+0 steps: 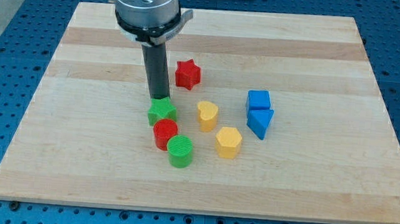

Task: Push red star into yellow heart

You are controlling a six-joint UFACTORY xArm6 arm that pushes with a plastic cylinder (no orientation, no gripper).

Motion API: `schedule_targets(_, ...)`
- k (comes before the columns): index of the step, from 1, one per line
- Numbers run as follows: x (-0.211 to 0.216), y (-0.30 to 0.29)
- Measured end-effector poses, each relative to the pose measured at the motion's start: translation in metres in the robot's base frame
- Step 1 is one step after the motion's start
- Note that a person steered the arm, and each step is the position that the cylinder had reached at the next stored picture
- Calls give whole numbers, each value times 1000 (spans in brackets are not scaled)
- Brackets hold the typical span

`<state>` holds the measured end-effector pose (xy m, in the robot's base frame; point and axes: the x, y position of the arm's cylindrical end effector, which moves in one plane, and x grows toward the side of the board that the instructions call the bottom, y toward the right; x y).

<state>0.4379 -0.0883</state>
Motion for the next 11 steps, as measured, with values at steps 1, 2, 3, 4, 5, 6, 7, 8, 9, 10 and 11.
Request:
schedule_targets(1,-22,-21)
schedule_targets(2,-59,-37)
schedule_targets(3,-93,-19)
schedule_targets(4,-97,14)
schedule_targets(5,-79,28)
schedule_targets(6,-52,33)
schedule_targets(7,-32,52)
schedule_targets(8,-16,66)
schedule_targets(9,-12,69)
schedule_targets(10,-32,39)
schedule_targets(11,-50,-5)
